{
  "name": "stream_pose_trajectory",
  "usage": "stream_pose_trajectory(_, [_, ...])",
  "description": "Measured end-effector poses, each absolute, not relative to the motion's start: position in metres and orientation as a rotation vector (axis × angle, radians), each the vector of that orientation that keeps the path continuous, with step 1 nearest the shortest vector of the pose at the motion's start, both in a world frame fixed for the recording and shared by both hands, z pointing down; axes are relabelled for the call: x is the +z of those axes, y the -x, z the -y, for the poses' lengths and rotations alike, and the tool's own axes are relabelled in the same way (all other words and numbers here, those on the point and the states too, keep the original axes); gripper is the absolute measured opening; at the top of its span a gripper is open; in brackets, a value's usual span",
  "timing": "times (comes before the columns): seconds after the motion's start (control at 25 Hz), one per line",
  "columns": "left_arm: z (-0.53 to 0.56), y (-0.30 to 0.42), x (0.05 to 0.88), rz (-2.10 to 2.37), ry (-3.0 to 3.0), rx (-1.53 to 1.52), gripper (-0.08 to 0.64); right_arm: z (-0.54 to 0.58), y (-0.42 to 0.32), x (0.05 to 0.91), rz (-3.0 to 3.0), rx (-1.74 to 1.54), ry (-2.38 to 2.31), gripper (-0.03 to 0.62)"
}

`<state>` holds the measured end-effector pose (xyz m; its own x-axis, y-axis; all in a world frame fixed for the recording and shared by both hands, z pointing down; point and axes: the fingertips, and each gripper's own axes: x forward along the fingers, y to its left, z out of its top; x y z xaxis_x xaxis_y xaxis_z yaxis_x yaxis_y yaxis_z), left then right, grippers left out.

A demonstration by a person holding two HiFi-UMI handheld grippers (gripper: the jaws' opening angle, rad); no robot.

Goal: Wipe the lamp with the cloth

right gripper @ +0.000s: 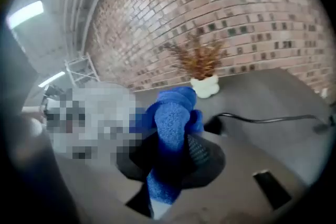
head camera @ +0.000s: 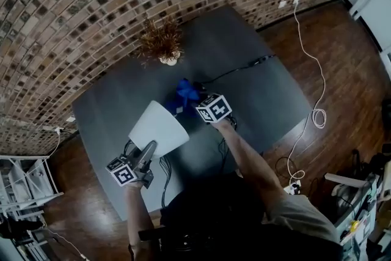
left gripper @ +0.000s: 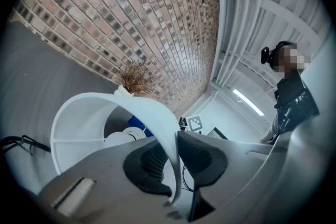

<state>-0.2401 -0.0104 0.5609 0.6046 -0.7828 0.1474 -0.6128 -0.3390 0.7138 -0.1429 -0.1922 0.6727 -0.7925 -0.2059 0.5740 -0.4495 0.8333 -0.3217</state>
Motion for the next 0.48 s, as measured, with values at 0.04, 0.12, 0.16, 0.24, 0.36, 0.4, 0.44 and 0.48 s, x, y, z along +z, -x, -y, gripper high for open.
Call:
stream_pose_trajectory(0.04, [0.01, 0.241, 0.562, 1.1, -2.066, -0.279, 0.057, 0.208, 0.124, 0.676, 2.452, 0.604, -0.57, 0.1])
stream_pose_trajectory(0.12, [0.011, 0.241, 0.565, 1.098, -2.06, -0.267, 0.057, 0.228, 0.098, 0.667, 2.427, 0.574, -0.693, 0.1])
stream_pose_trajectory(0.16, [0.012, 0.24, 0.563, 1.095, -2.063, -0.271, 0.055, 0.231, 0.092, 0.656, 2.428, 0.525, -0.735, 0.098])
stream_pose_trajectory(0.24, [0.015, 0.241, 0.561, 1.089, -2.065, -0.27, 0.052, 0.222, 0.107, 0.629, 2.49, 0.463, -0.707, 0.098])
stream_pose_trajectory(0.36, [0.011, 0.245, 0.566, 1.09, -2.052, -0.249, 0.052, 0.174, 0.166, 0.627, 2.591, 0.554, -0.4, 0.1])
stream_pose_trajectory(0.4, [0.01, 0.244, 0.566, 1.092, -2.051, -0.25, 0.052, 0.164, 0.177, 0.641, 2.58, 0.556, -0.345, 0.1])
stream_pose_trajectory(0.44, [0.01, 0.243, 0.565, 1.095, -2.053, -0.253, 0.052, 0.165, 0.178, 0.655, 2.559, 0.538, -0.358, 0.1])
stream_pose_trajectory(0.48, [0.011, 0.241, 0.564, 1.096, -2.054, -0.256, 0.052, 0.176, 0.168, 0.666, 2.538, 0.518, -0.444, 0.1])
